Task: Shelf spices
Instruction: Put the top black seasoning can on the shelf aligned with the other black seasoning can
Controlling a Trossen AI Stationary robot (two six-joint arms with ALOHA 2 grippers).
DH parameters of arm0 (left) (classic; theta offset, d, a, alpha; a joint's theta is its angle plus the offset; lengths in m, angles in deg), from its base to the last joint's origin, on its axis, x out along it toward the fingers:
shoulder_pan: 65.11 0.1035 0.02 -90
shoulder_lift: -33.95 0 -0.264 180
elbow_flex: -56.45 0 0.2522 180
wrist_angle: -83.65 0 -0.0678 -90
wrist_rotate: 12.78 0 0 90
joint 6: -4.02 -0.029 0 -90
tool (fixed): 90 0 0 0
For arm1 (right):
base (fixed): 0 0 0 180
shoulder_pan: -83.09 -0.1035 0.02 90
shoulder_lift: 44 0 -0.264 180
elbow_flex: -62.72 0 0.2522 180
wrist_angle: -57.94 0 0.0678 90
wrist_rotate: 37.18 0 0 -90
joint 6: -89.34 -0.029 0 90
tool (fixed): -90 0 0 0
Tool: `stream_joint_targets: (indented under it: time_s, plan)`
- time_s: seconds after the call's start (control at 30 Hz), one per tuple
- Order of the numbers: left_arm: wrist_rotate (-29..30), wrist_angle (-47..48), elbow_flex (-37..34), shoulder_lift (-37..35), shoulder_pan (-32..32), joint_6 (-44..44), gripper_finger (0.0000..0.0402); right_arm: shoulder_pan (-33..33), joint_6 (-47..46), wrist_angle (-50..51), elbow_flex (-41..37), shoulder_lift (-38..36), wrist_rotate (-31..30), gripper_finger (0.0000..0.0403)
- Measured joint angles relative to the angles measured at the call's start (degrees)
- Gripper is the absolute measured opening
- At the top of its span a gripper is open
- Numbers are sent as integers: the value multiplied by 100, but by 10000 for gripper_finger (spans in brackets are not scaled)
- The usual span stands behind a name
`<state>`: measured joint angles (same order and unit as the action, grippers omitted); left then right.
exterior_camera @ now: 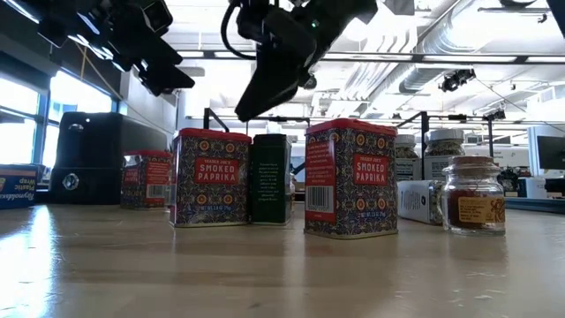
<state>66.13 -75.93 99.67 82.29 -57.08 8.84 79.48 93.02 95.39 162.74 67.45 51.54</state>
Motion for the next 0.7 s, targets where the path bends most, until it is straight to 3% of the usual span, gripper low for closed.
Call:
stream_joint_targets:
  time_s: [0.2,0.3,0.53,0.7]
  plan:
    - [-2,-7,0,0,2,-1,255,20,-46,94,2,156,63,246]
    - [-3,-13,0,-2,2,-2,255,26,-83,133,2,313,55,264]
    - [-7,-2,0,-2,2,-17,255,24,-80,250,2,473,-3,265]
    - [-9,-9,0,-2,4,-37,255,29,-83,347,9,475,-118,226]
